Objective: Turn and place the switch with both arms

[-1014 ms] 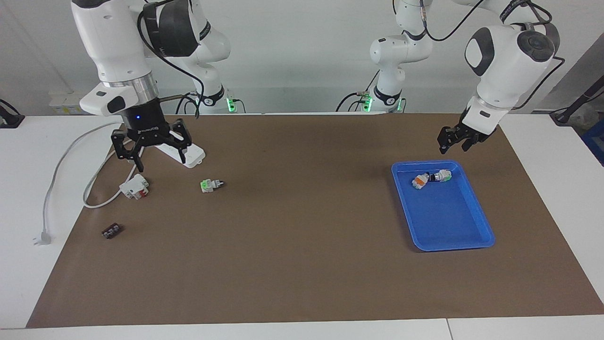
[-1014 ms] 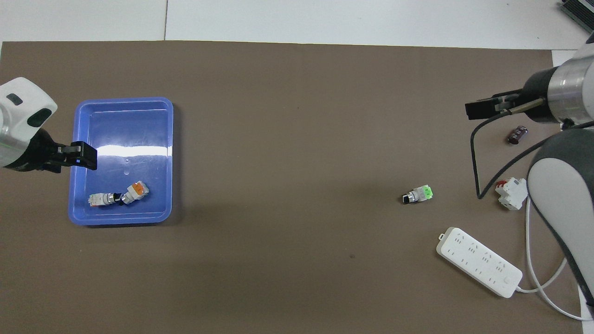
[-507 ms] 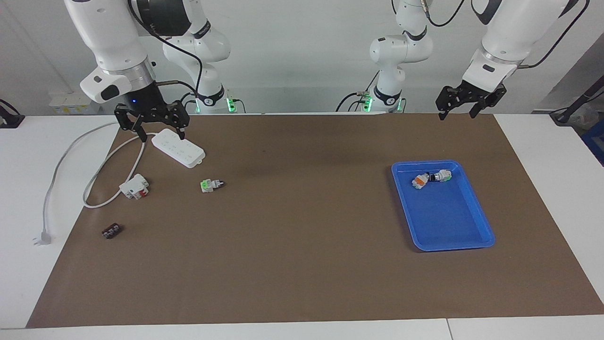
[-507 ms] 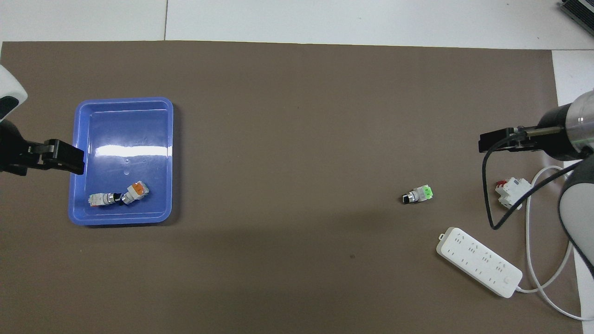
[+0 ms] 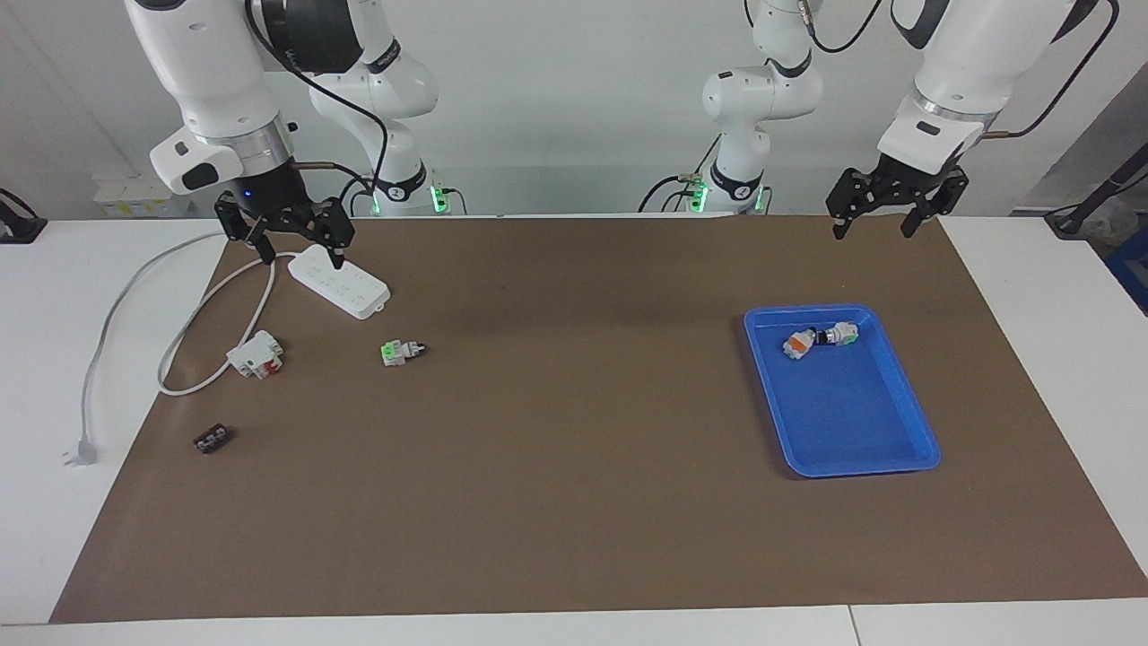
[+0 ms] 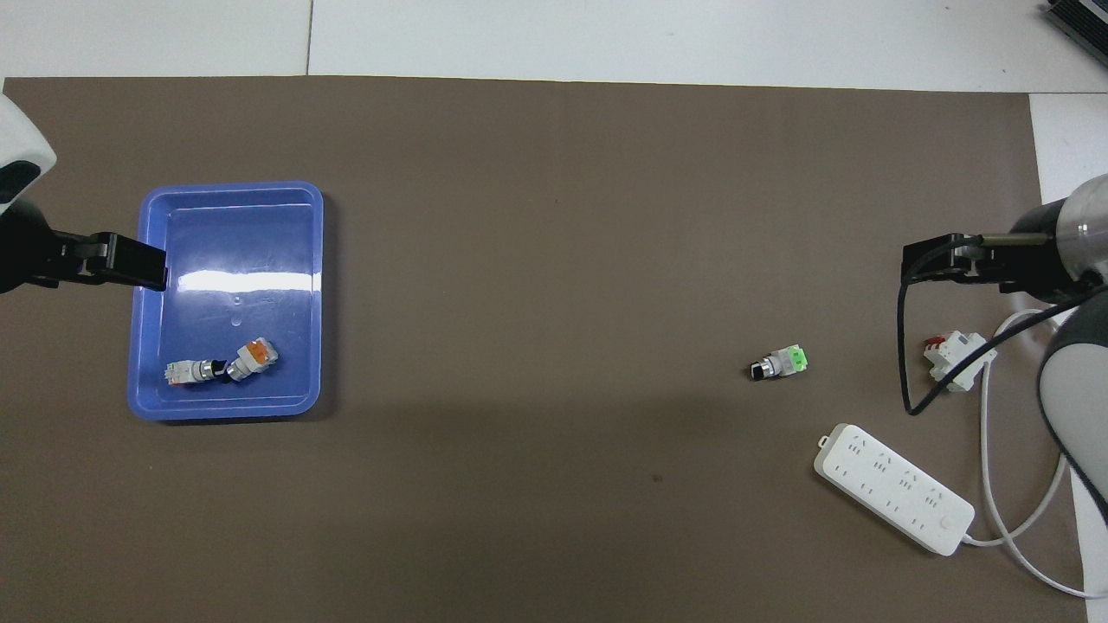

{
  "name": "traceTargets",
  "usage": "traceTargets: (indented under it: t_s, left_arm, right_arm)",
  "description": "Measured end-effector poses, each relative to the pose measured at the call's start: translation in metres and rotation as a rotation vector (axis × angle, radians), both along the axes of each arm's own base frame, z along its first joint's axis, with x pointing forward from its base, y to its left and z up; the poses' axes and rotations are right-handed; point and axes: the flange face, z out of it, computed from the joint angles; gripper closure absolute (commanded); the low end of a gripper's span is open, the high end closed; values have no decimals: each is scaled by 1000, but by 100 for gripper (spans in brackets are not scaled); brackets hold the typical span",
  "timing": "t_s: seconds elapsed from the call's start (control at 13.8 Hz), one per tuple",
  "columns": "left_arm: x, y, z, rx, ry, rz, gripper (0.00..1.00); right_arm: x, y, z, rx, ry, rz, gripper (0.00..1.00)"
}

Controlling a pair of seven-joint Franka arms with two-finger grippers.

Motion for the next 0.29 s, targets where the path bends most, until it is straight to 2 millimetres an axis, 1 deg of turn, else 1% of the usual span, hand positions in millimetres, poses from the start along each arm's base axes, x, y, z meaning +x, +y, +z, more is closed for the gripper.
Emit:
traceTargets:
  t_s: [0.29]
  left_arm:
    - [3, 0, -19, -15, -5, -12, 1]
  right_arm:
    - [1, -8, 6, -1, 8, -17, 0]
